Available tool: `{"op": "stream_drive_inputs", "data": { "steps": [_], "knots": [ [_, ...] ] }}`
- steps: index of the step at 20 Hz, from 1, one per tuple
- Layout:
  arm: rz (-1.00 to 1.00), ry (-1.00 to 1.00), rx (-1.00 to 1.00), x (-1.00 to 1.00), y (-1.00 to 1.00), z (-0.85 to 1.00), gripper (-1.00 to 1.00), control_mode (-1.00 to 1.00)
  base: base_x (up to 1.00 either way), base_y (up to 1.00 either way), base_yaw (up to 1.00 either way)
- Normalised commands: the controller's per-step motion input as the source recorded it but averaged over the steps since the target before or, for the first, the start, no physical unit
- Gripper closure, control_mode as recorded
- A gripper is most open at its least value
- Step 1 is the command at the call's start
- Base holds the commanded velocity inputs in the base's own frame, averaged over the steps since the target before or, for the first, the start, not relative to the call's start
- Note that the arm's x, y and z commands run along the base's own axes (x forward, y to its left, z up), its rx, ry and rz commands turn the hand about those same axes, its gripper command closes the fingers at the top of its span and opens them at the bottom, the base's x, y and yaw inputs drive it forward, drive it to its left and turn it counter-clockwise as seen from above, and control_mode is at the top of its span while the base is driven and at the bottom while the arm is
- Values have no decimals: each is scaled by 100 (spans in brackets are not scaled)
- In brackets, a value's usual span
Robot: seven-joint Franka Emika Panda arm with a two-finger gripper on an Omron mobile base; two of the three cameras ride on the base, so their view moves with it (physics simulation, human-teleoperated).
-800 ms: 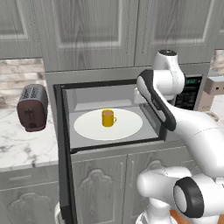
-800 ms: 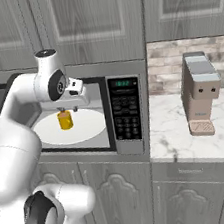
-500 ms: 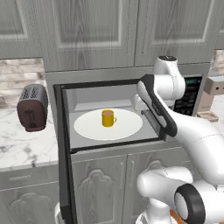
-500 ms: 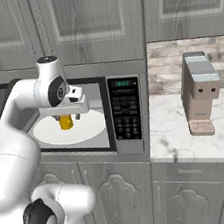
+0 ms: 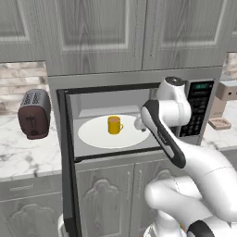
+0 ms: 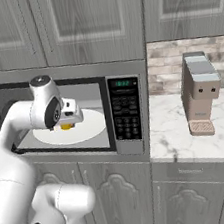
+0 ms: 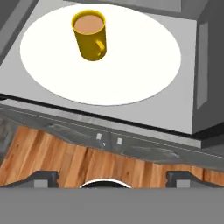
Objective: Pick the cup of tea, navigate to the dining table, and place it on the saucer.
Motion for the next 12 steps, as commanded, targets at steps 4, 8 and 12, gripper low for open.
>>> {"op": "stream_drive_inputs", "data": {
  "steps": [4, 8, 12],
  "knots": [
    [7, -26, 4, 13, 26, -9, -100, -100, 0, 0, 0],
    [20, -6, 1, 41, 13, -1, -100, -100, 0, 0, 0],
    [26, 0, 0, 57, 22, -18, -100, -100, 0, 0, 0]
  ]
}}
